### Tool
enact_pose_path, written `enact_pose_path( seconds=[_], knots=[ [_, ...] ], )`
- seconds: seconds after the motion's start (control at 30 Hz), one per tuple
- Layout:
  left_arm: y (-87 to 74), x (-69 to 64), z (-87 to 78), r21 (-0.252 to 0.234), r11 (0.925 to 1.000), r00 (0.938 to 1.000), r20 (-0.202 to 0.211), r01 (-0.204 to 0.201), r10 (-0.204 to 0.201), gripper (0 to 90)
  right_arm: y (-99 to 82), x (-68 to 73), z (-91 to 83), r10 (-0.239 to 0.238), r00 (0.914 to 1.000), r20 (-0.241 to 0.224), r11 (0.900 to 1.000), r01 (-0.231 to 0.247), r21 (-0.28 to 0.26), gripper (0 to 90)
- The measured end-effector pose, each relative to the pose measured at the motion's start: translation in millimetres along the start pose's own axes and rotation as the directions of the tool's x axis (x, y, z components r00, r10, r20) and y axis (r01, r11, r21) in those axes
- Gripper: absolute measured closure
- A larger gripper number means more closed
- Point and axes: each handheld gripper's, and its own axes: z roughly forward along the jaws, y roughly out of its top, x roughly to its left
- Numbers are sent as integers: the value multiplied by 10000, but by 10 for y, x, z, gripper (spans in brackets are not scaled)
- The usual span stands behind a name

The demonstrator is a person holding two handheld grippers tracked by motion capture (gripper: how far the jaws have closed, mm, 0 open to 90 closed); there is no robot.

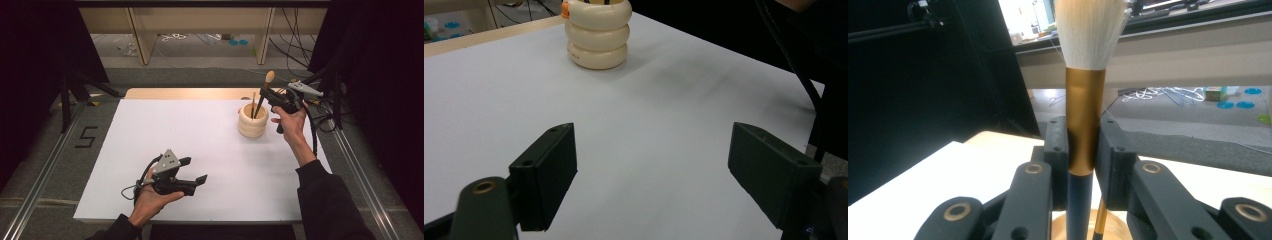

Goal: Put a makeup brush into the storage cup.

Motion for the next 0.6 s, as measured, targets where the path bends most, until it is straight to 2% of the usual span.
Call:
enact_pose_path(
  seconds=[0.13, 0.2, 0.23, 0.3, 0.37, 0.4, 0.6],
  knots=[
    [1, 2, -2, -8, 10000, 10000, -10, -25, 25, 196, -24, -7, -1, 32, 10000, 53, 9998, -33, 185, 774],
    [2, 5, -3, -21, 10000, 10000, -4, -67, 67, 196, -40, -15, 8, -60, 10000, 55, 9998, 59, 169, 773],
    [2, 5, -3, -15, 10000, 10000, -12, -75, 75, 196, -48, -9, 18, 39, 10000, 32, 9999, -39, 94, 773],
    [2, 5, -3, -16, 10000, 10000, -6, -75, 75, 196, -53, -9, 10, 42, 10000, 59, 9995, -43, 300, 773],
    [2, 5, -3, -21, 10000, 10000, -6, -58, 58, 195, -69, -17, 24, -25, 10000, 55, 9999, 25, 159, 773],
    [2, 5, -3, -11, 10000, 10000, -9, -71, 71, 195, -71, -14, 16, 11, 9999, 123, 9994, -15, 332, 773],
    [4, 6, -5, -26, 10000, 10000, -8, -90, 90, 196, -116, -33, 25, 55, 9998, 210, 9988, -65, 477, 773]
  ],
)
